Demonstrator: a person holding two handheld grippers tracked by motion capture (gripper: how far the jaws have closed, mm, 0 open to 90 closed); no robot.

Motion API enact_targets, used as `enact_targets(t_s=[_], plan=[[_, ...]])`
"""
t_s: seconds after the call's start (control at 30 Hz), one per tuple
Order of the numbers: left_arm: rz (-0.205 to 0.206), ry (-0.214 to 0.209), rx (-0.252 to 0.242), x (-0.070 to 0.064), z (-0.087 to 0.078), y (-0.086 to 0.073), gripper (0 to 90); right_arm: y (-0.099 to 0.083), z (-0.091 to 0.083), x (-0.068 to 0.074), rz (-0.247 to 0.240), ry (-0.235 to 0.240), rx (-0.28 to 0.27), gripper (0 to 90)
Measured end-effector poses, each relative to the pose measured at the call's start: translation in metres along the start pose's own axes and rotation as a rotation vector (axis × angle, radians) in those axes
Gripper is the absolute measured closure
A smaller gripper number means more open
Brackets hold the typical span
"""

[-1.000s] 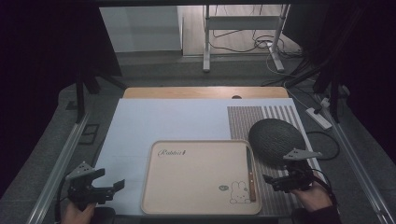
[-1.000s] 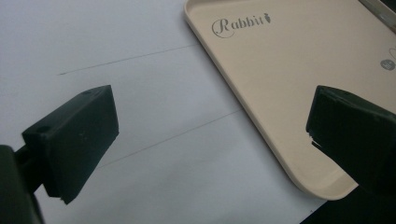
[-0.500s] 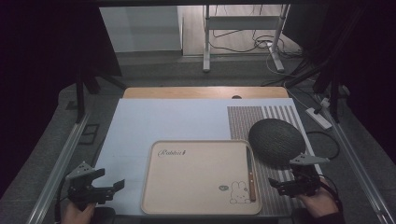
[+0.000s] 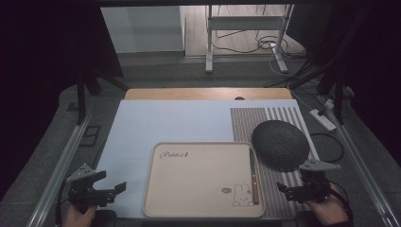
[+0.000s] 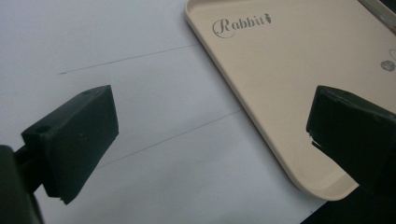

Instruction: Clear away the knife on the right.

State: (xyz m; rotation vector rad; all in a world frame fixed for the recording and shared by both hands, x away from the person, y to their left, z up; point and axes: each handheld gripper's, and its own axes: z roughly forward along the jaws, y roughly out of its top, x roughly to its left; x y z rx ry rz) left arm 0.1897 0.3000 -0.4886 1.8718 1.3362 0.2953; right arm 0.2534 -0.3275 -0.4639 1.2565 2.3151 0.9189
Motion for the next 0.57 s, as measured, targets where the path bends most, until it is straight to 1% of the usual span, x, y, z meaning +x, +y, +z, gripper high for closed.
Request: enact_targets(t_s=[0.17,0.43,0.57], plan=[[-0.001,-0.001,0.0,0.0001,-0.0001,-0.0002,2.2,-0.0022,-0.0027,-0.0004,-0.001,-0.012,0.005,0.0],[-0.001,0.0,0.002,0.0003,0.0,-0.0003,2.2,-0.0054,-0.0055,0.002,-0.023,-0.045,0.025,0.0],[0.0,0.001,0.004,0.0,0.0007,0.0004,2.2,-0.0059,-0.0049,0.0021,-0.028,-0.047,0.031,0.0]])
